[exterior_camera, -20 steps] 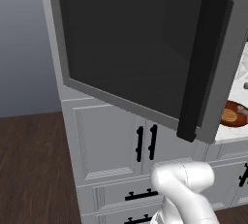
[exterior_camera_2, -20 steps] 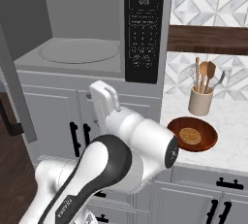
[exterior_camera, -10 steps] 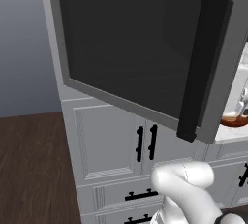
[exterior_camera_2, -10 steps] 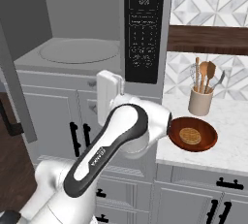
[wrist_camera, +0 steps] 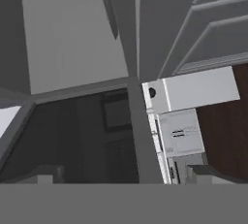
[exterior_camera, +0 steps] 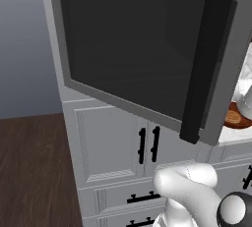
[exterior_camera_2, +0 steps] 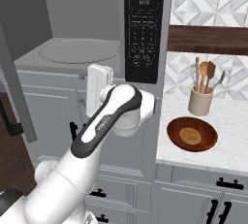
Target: Open the microwave, place the bowl with waffle inside the microwave, then close the microwave door and turn it on.
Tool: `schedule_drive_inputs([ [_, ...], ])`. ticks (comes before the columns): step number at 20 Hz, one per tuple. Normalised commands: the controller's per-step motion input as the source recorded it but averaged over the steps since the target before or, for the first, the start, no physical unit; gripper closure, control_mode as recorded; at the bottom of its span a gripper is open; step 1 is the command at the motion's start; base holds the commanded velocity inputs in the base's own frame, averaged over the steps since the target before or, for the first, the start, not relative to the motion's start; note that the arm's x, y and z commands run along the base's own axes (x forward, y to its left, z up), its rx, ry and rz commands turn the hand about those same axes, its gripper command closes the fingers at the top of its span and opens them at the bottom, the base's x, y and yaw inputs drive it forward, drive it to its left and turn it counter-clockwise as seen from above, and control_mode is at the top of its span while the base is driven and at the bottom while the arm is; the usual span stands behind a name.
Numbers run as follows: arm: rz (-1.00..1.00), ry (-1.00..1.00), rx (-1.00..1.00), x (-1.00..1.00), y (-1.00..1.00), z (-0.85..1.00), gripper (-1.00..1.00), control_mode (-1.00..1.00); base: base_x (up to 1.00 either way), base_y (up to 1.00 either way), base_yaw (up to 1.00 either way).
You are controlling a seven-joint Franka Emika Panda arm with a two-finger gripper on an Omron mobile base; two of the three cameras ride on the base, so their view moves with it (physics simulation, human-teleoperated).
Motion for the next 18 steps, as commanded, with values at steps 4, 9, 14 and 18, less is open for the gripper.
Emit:
schedule_drive_inputs([
  [4,0.11,0.06,0.01,-0.03,0.58,0.0,-1.0,-1.0,0.0,0.0,0.0],
  [9,0.14,0.04,0.0,-0.18,0.75,0.0,-1.0,-1.0,0.0,0.0,0.0],
  [14,0.14,0.0,0.0,-0.37,0.79,0.05,-1.0,-1.0,0.0,0.0,0.0],
  [18,0.15,0.0,0.0,-0.59,0.85,0.19,-1.0,-1.0,0.0,0.0,0.0],
])
